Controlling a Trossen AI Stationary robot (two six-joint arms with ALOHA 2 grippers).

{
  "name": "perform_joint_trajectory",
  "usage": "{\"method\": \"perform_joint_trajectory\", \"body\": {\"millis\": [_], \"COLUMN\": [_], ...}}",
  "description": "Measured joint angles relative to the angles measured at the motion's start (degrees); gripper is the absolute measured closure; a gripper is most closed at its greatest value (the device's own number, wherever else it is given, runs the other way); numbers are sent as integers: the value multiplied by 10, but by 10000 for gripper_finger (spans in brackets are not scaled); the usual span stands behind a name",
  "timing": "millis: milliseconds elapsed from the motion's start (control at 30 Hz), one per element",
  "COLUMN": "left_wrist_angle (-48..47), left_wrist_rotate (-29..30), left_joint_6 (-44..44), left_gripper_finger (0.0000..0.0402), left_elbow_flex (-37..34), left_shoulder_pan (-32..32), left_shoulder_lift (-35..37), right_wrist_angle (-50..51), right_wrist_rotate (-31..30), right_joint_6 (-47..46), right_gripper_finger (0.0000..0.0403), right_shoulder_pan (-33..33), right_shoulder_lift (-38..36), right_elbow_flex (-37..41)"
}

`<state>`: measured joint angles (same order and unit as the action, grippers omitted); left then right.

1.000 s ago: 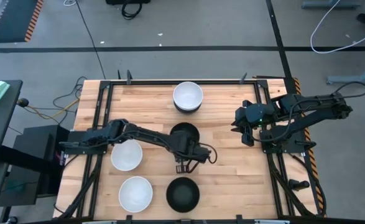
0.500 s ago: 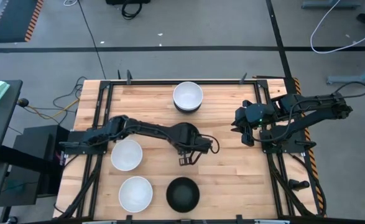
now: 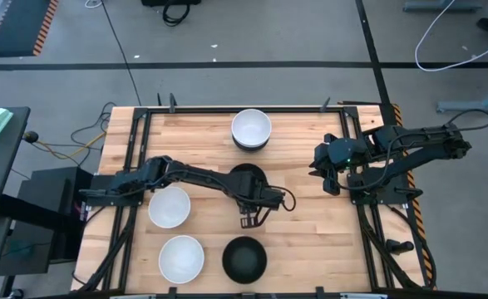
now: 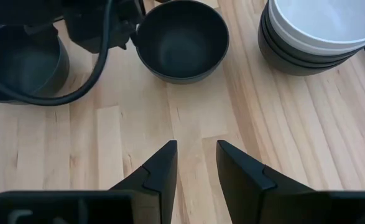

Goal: Nest bowls inside each other
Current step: Stack the black bowl on top of the stacked white bowls

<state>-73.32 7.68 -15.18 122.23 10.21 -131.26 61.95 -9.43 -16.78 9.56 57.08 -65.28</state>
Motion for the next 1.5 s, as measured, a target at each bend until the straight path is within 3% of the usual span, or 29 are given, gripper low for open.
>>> {"method": "perform_joint_trajectory", "body": {"millis": [633, 933, 1500], "left_wrist_angle": [21, 42, 42], "left_wrist_rotate": [-1, -21, 57], "left_joint_6": [8, 5, 9], "left_gripper_finger": [317, 320, 333], "left_elbow_flex": [0, -50, -56], "left_shoulder_pan": [-10, -17, -27], "left_shoulder_lift": [0, -14, -15], "right_wrist_angle": [0, -3, -4], "right_wrist_rotate": [0, 0, 0], "right_joint_6": [2, 3, 9], "right_gripper_finger": [284, 284, 284], "right_shoulder_pan": [0, 0, 0], "right_shoulder_lift": [0, 0, 0], "right_elbow_flex": [0, 0, 0]}}
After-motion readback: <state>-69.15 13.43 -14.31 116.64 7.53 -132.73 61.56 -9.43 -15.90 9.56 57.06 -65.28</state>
